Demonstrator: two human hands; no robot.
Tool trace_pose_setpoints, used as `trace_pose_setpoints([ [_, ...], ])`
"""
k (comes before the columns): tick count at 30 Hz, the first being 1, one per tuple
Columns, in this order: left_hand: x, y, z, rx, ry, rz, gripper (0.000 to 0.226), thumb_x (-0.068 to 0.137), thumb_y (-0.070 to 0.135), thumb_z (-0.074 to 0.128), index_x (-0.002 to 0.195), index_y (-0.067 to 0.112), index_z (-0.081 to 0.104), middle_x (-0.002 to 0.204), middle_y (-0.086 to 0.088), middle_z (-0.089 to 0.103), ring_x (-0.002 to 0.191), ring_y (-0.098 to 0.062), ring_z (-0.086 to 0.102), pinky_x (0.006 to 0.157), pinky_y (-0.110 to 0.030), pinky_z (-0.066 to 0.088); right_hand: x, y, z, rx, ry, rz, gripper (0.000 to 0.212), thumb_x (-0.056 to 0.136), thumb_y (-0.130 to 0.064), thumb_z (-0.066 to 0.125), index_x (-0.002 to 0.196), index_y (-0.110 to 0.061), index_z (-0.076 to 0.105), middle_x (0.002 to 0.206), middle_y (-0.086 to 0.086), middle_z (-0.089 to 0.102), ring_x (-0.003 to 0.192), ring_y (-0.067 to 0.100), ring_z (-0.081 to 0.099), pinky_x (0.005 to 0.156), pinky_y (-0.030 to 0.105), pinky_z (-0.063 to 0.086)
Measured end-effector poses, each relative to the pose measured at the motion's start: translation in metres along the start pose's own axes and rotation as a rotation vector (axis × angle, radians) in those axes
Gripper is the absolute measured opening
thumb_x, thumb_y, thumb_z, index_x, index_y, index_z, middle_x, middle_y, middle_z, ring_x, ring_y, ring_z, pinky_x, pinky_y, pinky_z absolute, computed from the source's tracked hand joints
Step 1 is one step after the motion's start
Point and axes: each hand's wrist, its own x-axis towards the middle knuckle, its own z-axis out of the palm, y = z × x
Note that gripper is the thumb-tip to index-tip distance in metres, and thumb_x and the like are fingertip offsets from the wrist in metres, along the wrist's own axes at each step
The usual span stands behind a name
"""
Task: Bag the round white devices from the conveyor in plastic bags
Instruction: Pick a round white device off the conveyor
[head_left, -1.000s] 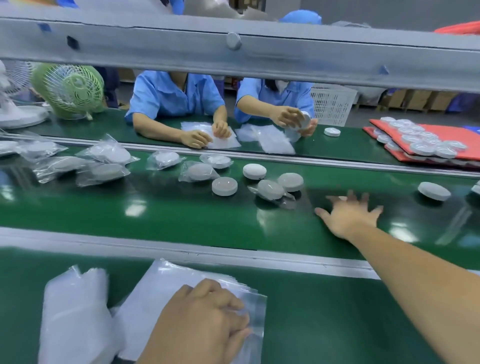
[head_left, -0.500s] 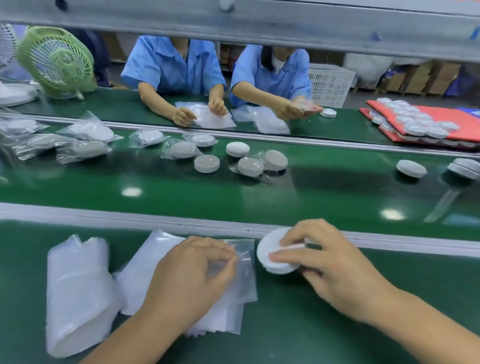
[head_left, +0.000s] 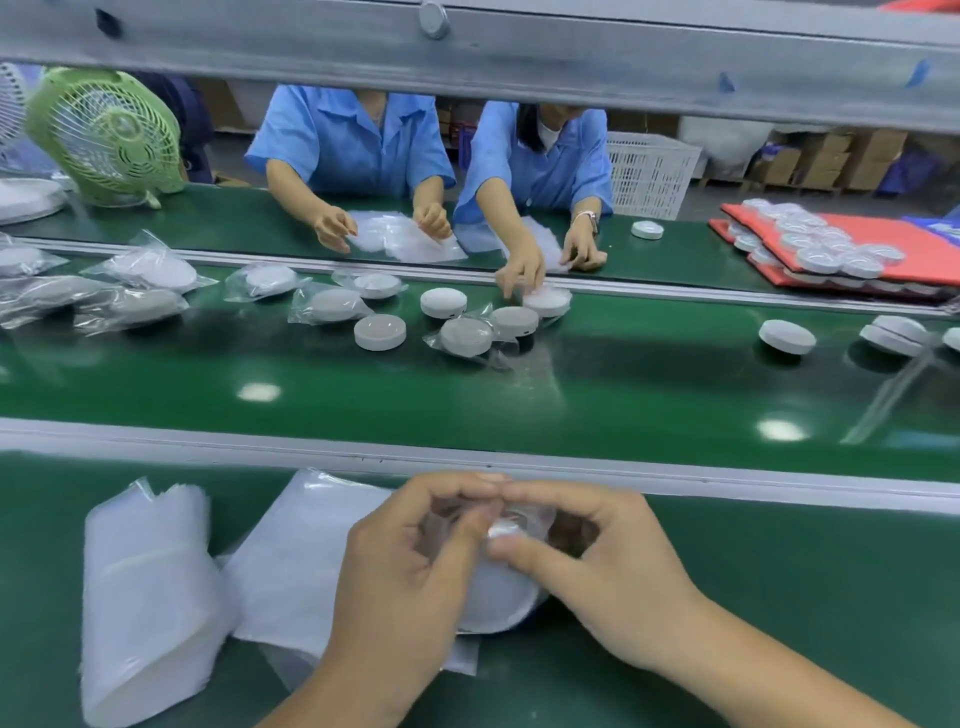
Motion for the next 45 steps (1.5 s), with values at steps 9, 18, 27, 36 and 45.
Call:
trace_pose_setpoints([
  [9, 0.019, -0.010, -0.017, 0.602, -0.168, 0.219, 0.032, 0.091, 0.055, 0.053, 0.121, 0.043, 0.058, 0.128, 0.027, 0.050, 0.129, -0.008, 0.042, 0.105, -0.023, 0.034, 0.147, 0.032, -0.075, -0.465, 0.452, 0.060, 0.020, 0.089, -0.019, 0.079, 0.083, -0.038, 0.074, 0.078, -0.027, 0.070, 0.075, -0.008, 0.063, 0.072, 0.013, 0.048],
  [18, 0.024, -0.032, -0.028, 0.718, -0.292, 0.222, 0.021, 0.079, 0.061, 0.063, 0.096, 0.049, 0.067, 0.108, 0.040, 0.059, 0.110, 0.005, 0.049, 0.092, -0.021, 0.037, 0.184, 0.090, -0.068, -0.670, 0.195, 0.325, 0.036, 0.101, -0.033, 0.060, 0.137, -0.025, 0.061, 0.132, 0.001, 0.069, 0.116, 0.025, 0.063, 0.097, 0.030, 0.048],
  [27, 0.078, 0.005, 0.042, 0.639, -0.376, 0.044, 0.064, 0.089, 0.070, 0.047, 0.147, 0.048, 0.032, 0.154, 0.016, 0.035, 0.143, -0.007, 0.029, 0.115, -0.032, 0.032, 0.071, 0.035, -0.045, -0.726, 0.061, 0.140, 0.057, 0.090, -0.063, 0.057, 0.143, -0.042, 0.049, 0.157, -0.014, 0.046, 0.155, 0.015, 0.023, 0.125, 0.043, 0.024],
  [36, 0.029, 0.054, 0.144, 0.416, -0.636, 0.076, 0.077, 0.079, 0.079, 0.045, 0.147, 0.046, 0.034, 0.152, 0.014, 0.039, 0.138, -0.010, 0.038, 0.110, -0.037, 0.039, -0.072, -0.005, -0.128, -0.755, 0.359, 0.362, 0.062, 0.089, -0.044, 0.066, 0.145, -0.045, 0.041, 0.148, -0.018, 0.050, 0.134, 0.008, 0.046, 0.109, 0.037, 0.045],
  [45, -0.030, 0.093, 0.193, 0.462, -0.842, 0.253, 0.083, 0.074, 0.088, 0.033, 0.147, 0.047, 0.031, 0.150, 0.023, 0.037, 0.143, -0.005, 0.026, 0.117, -0.038, 0.032, -0.179, -0.024, -0.178, -0.735, 0.541, 0.538, 0.054, 0.091, -0.057, 0.061, 0.141, -0.043, 0.048, 0.146, -0.017, 0.052, 0.137, 0.007, 0.046, 0.115, 0.037, 0.039],
])
